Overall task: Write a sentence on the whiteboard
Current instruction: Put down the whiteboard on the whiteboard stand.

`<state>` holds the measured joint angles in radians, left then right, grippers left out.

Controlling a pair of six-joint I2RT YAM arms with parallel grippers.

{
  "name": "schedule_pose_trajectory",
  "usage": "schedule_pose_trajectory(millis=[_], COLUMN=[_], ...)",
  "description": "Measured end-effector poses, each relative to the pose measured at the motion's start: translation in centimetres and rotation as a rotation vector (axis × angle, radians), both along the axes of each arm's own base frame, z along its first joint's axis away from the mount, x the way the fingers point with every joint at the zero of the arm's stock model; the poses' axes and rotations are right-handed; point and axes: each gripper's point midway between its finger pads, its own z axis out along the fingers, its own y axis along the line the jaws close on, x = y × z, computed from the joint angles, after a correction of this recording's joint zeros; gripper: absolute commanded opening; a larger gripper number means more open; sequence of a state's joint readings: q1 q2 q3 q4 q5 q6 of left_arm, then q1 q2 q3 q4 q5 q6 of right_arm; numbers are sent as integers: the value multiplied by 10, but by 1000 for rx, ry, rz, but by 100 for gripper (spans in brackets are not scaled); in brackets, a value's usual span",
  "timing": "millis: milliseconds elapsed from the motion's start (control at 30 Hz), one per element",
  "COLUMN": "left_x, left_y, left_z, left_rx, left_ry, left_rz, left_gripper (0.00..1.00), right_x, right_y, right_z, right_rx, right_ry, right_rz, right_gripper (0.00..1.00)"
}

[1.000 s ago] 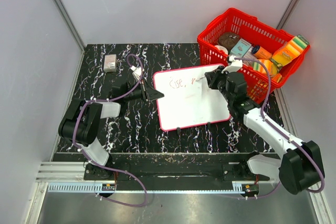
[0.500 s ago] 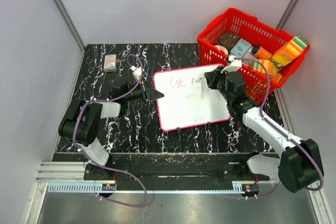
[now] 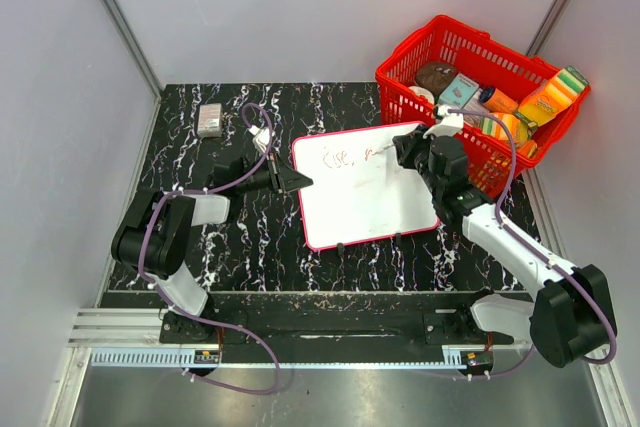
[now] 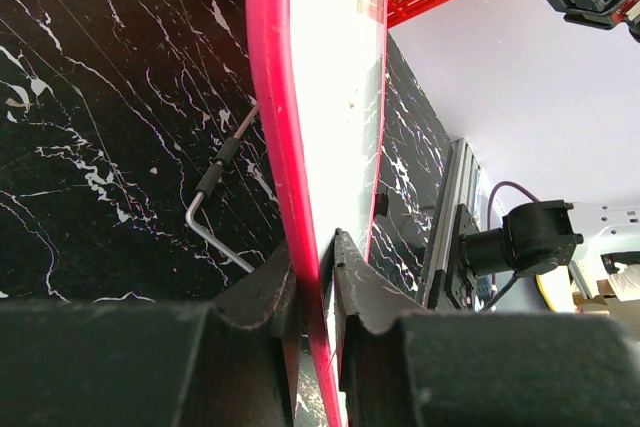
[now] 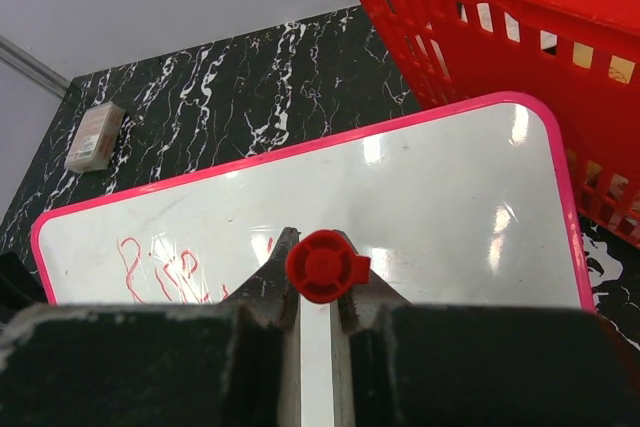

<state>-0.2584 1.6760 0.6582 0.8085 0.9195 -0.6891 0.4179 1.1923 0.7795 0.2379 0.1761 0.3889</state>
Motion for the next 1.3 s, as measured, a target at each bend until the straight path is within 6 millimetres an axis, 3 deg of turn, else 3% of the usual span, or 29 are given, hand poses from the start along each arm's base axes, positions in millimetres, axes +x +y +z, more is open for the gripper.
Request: schedule_pose_trajectory(millis=[433,1300], left_x=[0,-1], left_y=[-1,-1], left_z=[0,-1], left_rx=[0,1], left_ry=[0,4], left_rz=[-2,-2], left_gripper=[0,0], right_x=[4,-3], right_y=[-7,7], right_z=[3,-3], right_rx=[1,32], right_ry=[-6,3], right_rz=[-27,66], right_gripper=[0,0])
